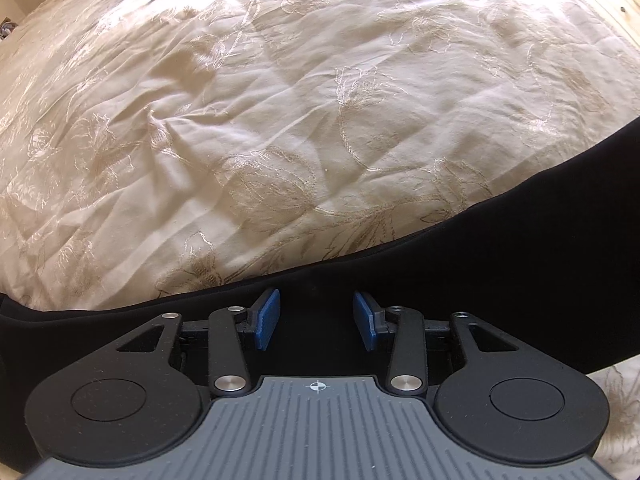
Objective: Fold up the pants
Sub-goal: 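Grasp the end of the folded black pants strip with the right gripper, then lift the held end with the right gripper and fold it over, then open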
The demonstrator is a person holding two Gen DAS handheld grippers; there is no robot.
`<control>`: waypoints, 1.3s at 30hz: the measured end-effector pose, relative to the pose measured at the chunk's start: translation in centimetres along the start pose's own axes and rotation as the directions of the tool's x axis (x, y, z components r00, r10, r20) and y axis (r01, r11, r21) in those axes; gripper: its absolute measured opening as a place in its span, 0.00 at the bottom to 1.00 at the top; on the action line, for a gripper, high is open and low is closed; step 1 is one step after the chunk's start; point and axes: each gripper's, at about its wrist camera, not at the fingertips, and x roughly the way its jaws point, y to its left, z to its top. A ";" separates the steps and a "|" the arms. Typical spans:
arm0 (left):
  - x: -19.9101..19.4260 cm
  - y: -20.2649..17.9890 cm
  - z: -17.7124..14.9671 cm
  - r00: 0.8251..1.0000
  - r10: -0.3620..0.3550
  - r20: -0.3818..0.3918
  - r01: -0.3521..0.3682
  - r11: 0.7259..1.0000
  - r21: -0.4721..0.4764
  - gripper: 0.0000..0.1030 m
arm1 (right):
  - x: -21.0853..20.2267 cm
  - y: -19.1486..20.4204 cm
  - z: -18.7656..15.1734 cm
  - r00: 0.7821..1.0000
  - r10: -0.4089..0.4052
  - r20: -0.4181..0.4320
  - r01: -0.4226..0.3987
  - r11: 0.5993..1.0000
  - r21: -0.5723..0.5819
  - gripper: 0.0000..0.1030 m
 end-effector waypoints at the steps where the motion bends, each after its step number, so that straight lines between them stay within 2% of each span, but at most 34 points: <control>1: 0.0 0.0 0.1 1.000 0.001 -0.002 -0.001 1.000 0.006 0.39 | 0.0 0.2 0.0 1.000 -0.003 0.007 0.003 1.000 0.016 0.17; 7: -0.5 -0.5 0.3 1.000 0.020 -0.023 -0.019 1.000 0.012 0.39 | -0.1 0.8 -0.2 1.000 0.011 0.029 -0.012 0.999 0.039 0.17; 16: -0.5 -0.7 0.2 0.999 0.038 -0.011 -0.038 0.999 0.011 0.39 | -1.2 1.0 -0.4 0.999 0.009 0.047 -0.011 0.999 0.041 0.17; 18: -0.5 -0.7 0.2 0.999 0.039 -0.007 -0.039 0.999 0.012 0.39 | -1.5 1.0 -0.3 0.998 0.014 0.061 -0.016 0.999 0.046 0.12; 25: -0.5 -0.9 0.0 0.999 0.050 0.003 -0.050 0.999 0.012 0.39 | -2.1 0.5 -0.2 0.997 -0.020 0.079 0.017 0.999 0.036 0.12; 32: -0.4 -1.5 -0.1 0.997 0.073 0.011 -0.074 0.997 0.032 0.39 | -2.7 0.1 -1.7 0.993 -0.085 0.081 0.081 0.995 0.050 0.18; 36: -0.7 -1.9 -0.7 0.994 0.097 0.047 -0.098 0.995 0.030 0.40 | -3.1 0.2 -2.5 0.989 -0.122 0.087 0.119 0.992 0.039 0.21; 39: -1.1 -2.2 -2.2 0.981 0.149 0.126 -0.152 0.988 0.012 0.53 | -3.8 0.5 -3.2 0.985 -0.139 0.098 0.136 0.990 0.036 0.21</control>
